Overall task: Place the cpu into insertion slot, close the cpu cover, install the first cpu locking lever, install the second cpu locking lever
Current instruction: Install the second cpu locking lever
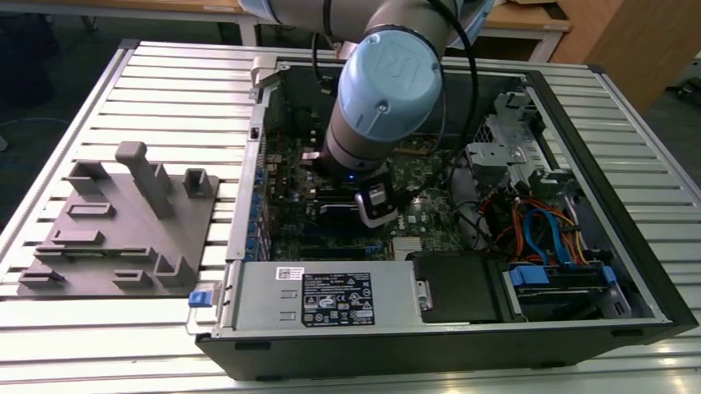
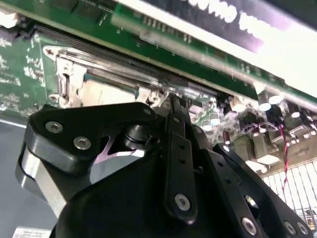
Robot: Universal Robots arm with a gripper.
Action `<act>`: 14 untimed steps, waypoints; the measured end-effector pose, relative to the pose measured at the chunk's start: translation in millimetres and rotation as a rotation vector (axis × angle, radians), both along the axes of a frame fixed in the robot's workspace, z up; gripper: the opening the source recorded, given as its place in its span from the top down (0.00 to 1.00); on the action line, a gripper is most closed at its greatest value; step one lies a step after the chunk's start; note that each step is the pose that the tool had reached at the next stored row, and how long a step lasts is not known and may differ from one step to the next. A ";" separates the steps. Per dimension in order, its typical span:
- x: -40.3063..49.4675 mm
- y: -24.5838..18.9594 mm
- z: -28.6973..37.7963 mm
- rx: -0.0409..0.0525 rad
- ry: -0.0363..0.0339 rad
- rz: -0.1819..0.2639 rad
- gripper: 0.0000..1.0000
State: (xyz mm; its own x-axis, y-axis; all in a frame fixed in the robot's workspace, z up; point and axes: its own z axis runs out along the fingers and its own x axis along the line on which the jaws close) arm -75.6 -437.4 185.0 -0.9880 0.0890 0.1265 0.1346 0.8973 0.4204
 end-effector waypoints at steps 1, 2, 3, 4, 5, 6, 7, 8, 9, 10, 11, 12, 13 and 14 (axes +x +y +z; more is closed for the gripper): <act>0.0 0.0 3.0 0.0001 0.0000 0.000 0.90; -0.1 0.0 6.7 0.0000 0.0000 0.000 0.90; -0.1 0.0 11.1 0.0001 0.0000 0.000 0.90; -0.1 0.0 15.9 0.0001 0.0000 0.000 0.90; -0.1 0.0 20.2 0.0001 0.0000 0.000 0.90; -0.1 0.0 23.6 0.0000 0.0001 0.000 0.90; -0.1 0.0 25.5 -0.0001 0.0000 0.000 0.90; -0.1 0.1 25.5 0.0002 0.0000 0.000 0.90; -0.1 0.1 25.5 0.0002 -0.0001 0.000 0.90; -0.1 0.1 25.5 0.0002 -0.0001 0.000 0.90; -0.1 0.1 25.5 0.0003 -0.0001 0.000 0.90; -0.1 0.0 25.6 0.0001 0.0000 0.000 0.90; -0.1 0.0 25.7 0.0001 0.0000 0.000 0.90; -0.1 0.0 25.7 0.0001 0.0000 0.000 0.90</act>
